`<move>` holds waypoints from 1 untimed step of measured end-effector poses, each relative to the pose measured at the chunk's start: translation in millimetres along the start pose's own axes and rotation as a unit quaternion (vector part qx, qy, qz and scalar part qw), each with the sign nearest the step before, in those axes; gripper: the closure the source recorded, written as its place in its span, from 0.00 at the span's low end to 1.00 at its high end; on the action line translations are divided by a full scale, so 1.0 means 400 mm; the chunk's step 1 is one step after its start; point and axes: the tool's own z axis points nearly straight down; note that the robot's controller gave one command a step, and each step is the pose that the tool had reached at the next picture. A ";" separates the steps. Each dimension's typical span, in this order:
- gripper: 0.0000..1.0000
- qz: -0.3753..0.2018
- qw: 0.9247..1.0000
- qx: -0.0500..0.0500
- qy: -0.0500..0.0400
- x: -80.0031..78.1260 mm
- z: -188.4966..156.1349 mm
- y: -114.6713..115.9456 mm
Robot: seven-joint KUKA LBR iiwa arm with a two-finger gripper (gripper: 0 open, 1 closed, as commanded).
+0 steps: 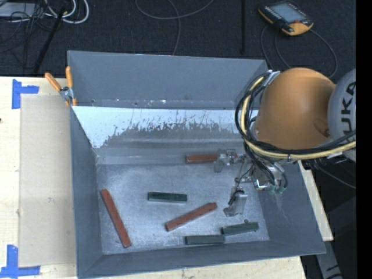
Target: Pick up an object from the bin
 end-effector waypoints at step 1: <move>0.00 0.000 1.000 0.000 -0.004 -0.004 -0.009 0.000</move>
Offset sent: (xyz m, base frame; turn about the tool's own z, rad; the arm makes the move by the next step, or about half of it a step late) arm -0.0333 0.0655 -0.0805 -0.1774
